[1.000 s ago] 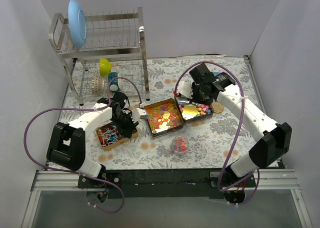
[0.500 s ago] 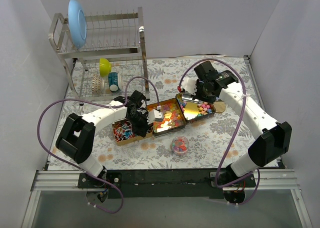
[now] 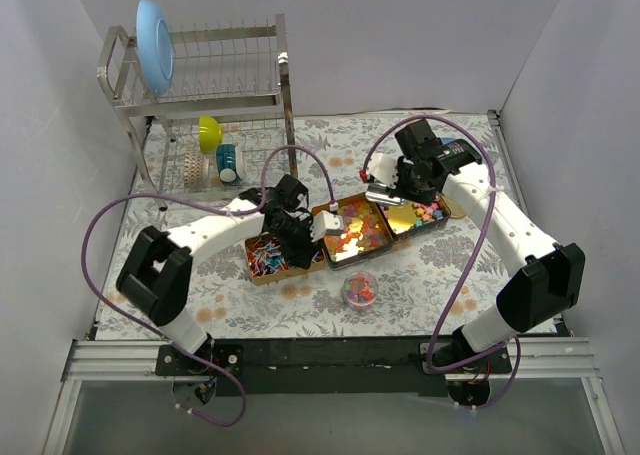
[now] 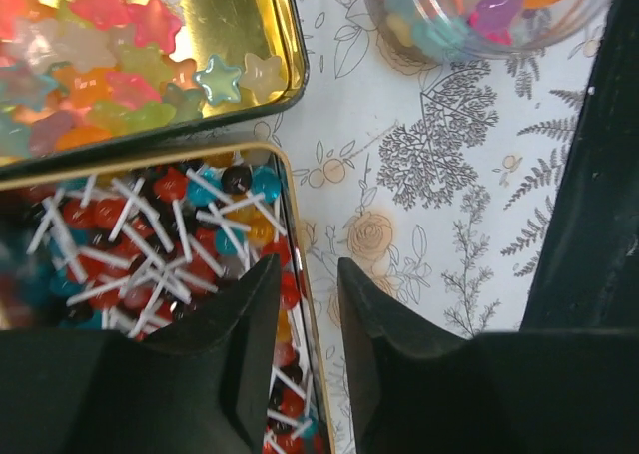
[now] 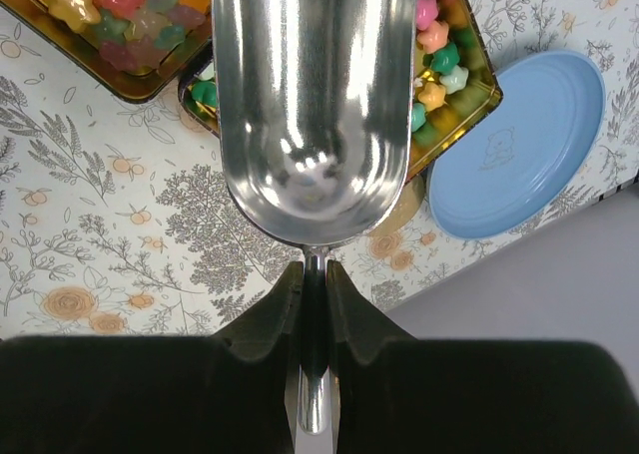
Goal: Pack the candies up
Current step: Move the storage box to the center of the board, then adjust the spatula.
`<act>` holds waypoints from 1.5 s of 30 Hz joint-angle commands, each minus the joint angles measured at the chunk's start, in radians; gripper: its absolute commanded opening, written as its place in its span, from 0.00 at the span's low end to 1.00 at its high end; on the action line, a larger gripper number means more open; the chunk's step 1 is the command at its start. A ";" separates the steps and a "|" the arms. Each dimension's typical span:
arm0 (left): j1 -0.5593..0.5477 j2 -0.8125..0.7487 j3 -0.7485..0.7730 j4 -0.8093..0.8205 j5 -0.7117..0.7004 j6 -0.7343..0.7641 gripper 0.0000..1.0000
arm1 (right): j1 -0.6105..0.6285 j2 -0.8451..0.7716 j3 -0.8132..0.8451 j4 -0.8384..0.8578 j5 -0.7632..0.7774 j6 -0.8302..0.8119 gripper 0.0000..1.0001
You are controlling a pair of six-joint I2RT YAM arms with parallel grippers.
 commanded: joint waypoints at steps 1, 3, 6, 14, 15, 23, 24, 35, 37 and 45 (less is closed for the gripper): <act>0.045 -0.264 -0.034 0.005 0.051 -0.009 0.31 | -0.003 -0.033 -0.027 0.033 -0.048 -0.062 0.01; 0.063 -0.367 -0.071 0.034 0.056 -0.087 0.33 | -0.003 -0.033 -0.027 0.041 -0.079 -0.091 0.01; 0.106 -0.438 -0.117 0.130 0.057 -0.255 0.11 | 0.026 -0.027 -0.037 0.048 -0.092 -0.125 0.01; 0.273 -0.435 -0.165 0.469 0.256 -0.755 0.00 | 0.206 0.050 0.034 0.062 -0.128 -0.137 0.01; 0.287 -0.424 -0.166 0.496 0.277 -0.787 0.00 | 0.218 0.077 0.067 0.061 -0.156 -0.128 0.01; 0.289 -0.337 -0.179 0.635 0.324 -0.941 0.00 | 0.332 0.186 0.264 0.028 -0.205 -0.091 0.01; 0.289 -0.335 -0.185 0.634 0.309 -0.943 0.00 | 0.338 0.189 0.278 0.028 -0.210 -0.088 0.01; 0.373 -0.383 -0.157 0.450 0.231 -0.865 0.00 | 0.379 0.128 0.338 0.042 -0.363 -0.104 0.01; 0.442 -0.401 -0.108 0.364 0.213 -0.878 0.00 | 0.385 0.158 0.351 0.013 -0.337 -0.127 0.01; 0.709 -0.496 -0.119 0.091 -0.175 -0.924 0.00 | 0.421 0.350 0.485 -0.234 -0.240 -0.243 0.01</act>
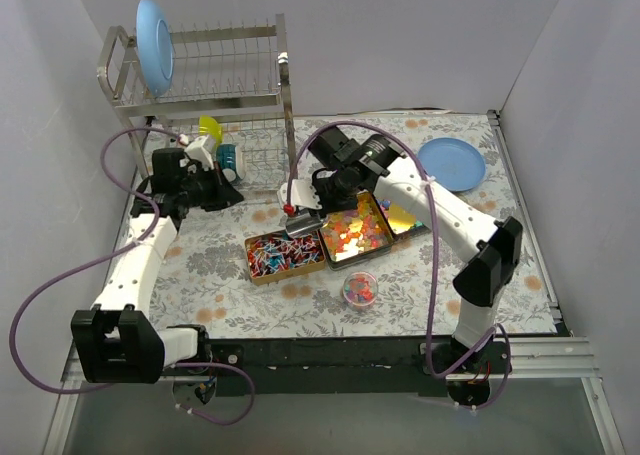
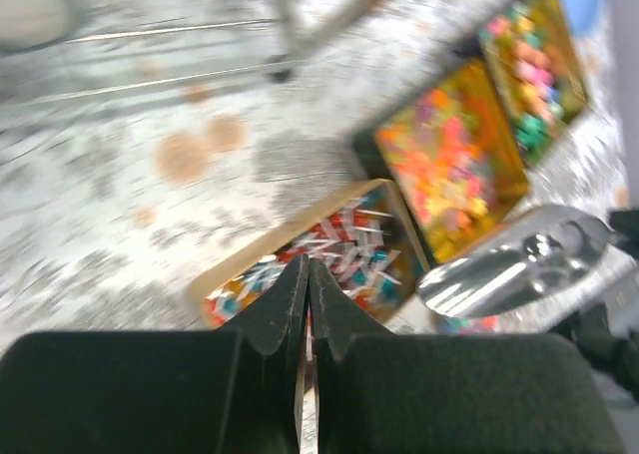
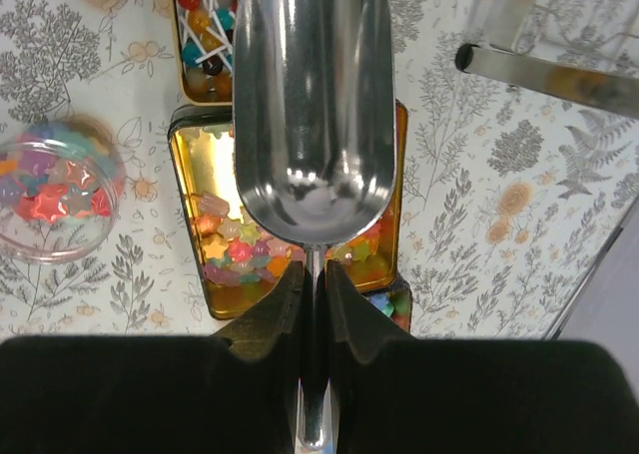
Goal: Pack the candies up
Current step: Scoop the fake candies from the storage box.
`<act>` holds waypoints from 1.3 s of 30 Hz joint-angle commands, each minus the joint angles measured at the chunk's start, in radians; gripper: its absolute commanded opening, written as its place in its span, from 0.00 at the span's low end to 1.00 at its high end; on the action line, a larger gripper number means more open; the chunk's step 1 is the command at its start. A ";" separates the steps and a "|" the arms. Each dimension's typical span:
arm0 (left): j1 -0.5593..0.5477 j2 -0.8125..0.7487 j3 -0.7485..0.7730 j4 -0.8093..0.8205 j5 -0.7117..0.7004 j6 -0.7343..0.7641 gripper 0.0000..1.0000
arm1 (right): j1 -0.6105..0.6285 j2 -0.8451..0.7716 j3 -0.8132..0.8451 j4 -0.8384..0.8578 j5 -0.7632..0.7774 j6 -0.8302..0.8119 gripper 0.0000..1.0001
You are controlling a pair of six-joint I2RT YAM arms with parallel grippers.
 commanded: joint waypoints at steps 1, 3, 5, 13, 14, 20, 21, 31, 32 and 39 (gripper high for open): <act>0.140 -0.057 -0.019 -0.204 -0.213 -0.038 0.00 | 0.038 0.114 0.145 -0.150 0.040 -0.075 0.01; 0.184 -0.060 -0.077 -0.237 -0.198 -0.087 0.00 | 0.063 0.140 0.145 -0.150 0.092 -0.098 0.01; 0.190 -0.050 -0.140 -0.250 -0.161 -0.148 0.00 | 0.084 0.152 0.125 -0.150 0.131 -0.124 0.01; 0.195 -0.007 -0.323 -0.159 -0.025 -0.250 0.00 | 0.124 0.209 0.104 -0.149 0.325 -0.147 0.01; 0.195 0.009 -0.328 -0.156 -0.010 -0.250 0.00 | 0.129 0.224 0.113 -0.149 0.342 -0.147 0.01; 0.195 0.125 -0.352 -0.115 0.041 -0.260 0.00 | 0.196 0.290 0.145 -0.149 0.480 -0.173 0.01; 0.193 0.136 -0.352 -0.113 0.043 -0.260 0.00 | 0.206 0.298 0.148 -0.147 0.497 -0.178 0.01; 0.171 0.256 -0.383 -0.057 0.110 -0.269 0.00 | 0.246 0.422 0.226 -0.149 0.566 -0.129 0.01; 0.158 0.260 -0.386 -0.050 0.115 -0.273 0.00 | 0.249 0.433 0.228 -0.149 0.559 -0.100 0.01; 0.128 0.268 -0.400 -0.018 0.132 -0.285 0.00 | 0.247 0.462 0.191 -0.146 0.467 0.035 0.01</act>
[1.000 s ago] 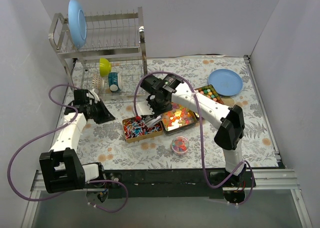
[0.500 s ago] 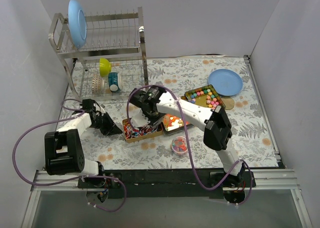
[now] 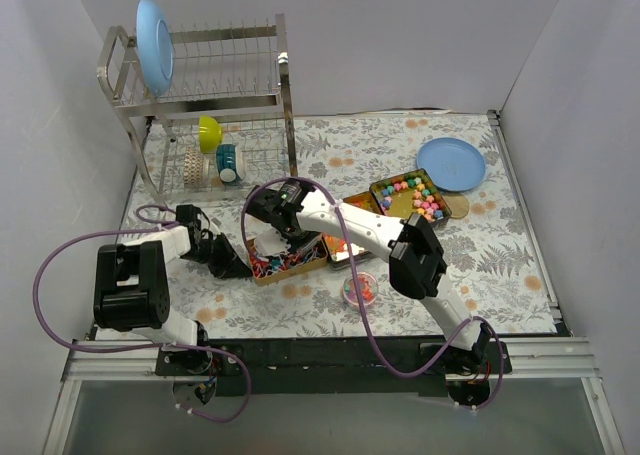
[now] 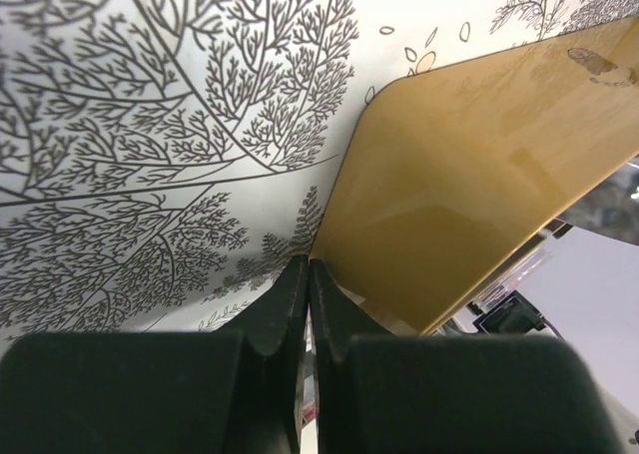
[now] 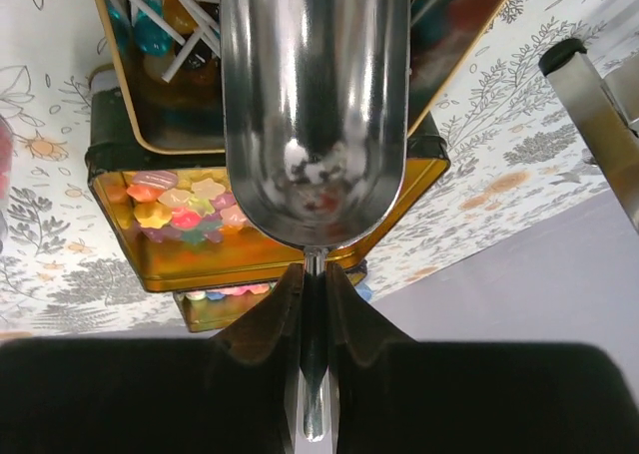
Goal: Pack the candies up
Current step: Scoop the fake candies from the storage box.
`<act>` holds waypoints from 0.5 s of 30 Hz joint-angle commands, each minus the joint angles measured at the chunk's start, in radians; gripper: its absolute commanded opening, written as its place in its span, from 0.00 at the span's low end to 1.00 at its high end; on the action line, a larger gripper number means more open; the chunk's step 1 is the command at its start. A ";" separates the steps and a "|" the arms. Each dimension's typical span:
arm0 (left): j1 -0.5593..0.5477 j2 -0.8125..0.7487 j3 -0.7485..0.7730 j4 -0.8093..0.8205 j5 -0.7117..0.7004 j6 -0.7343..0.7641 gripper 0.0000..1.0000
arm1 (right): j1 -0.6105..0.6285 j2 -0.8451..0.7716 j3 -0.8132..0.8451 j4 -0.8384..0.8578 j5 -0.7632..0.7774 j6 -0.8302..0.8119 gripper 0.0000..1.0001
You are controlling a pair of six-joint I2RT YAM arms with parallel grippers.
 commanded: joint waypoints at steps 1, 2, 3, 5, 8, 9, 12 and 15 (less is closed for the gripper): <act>-0.020 -0.007 -0.007 0.044 0.070 -0.024 0.00 | 0.003 0.022 -0.024 -0.001 -0.074 0.104 0.01; -0.020 -0.010 -0.007 0.044 0.069 -0.024 0.00 | 0.002 0.016 -0.046 -0.001 -0.083 0.115 0.01; -0.018 -0.010 -0.009 0.045 0.069 -0.024 0.00 | -0.001 0.015 -0.052 -0.001 -0.095 0.130 0.01; -0.020 -0.010 -0.010 0.050 0.077 -0.025 0.00 | -0.001 0.027 -0.044 -0.001 -0.101 0.141 0.01; -0.020 -0.010 -0.013 0.065 0.079 -0.029 0.00 | 0.000 0.065 0.021 -0.003 -0.110 0.153 0.01; -0.020 -0.010 -0.010 0.067 0.079 -0.029 0.00 | 0.003 0.074 0.052 -0.001 -0.109 0.153 0.01; -0.020 -0.011 -0.010 0.067 0.079 -0.029 0.00 | 0.003 0.097 0.080 0.014 -0.139 0.155 0.01; -0.020 -0.022 -0.012 0.068 0.079 -0.032 0.00 | 0.003 0.094 0.063 0.058 -0.170 0.153 0.01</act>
